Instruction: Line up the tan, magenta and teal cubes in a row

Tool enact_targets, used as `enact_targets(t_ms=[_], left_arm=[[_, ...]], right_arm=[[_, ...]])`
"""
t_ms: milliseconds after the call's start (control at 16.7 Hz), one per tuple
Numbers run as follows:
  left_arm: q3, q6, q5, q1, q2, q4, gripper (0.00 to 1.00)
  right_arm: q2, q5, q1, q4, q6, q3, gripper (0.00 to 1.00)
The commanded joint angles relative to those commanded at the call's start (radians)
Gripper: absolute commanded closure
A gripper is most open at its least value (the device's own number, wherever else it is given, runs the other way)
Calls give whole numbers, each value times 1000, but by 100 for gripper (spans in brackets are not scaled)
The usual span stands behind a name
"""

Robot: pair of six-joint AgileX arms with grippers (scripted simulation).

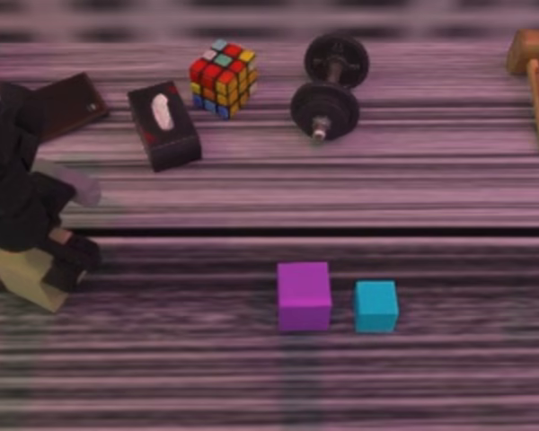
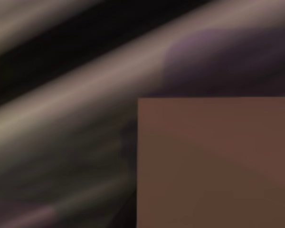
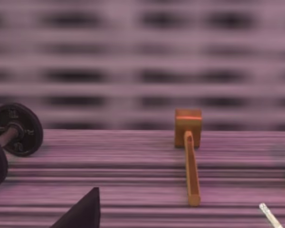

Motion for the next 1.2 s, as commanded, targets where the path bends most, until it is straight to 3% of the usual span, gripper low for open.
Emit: enact_targets(t_ms=[240,660,960,1200], left_arm=[[13,1,3,-1,-15,-21,100],[131,-3,2,16,-123,-251,100],[135,-3,2,10,-127,-258,100],[160,-114,2,-56,-115,-272,100]], right_arm=[[0,0,0,0,0,0,0],[0,0,0,0,0,0,0],[0,0,0,0,0,0,0],[0,0,0,0,0,0,0]])
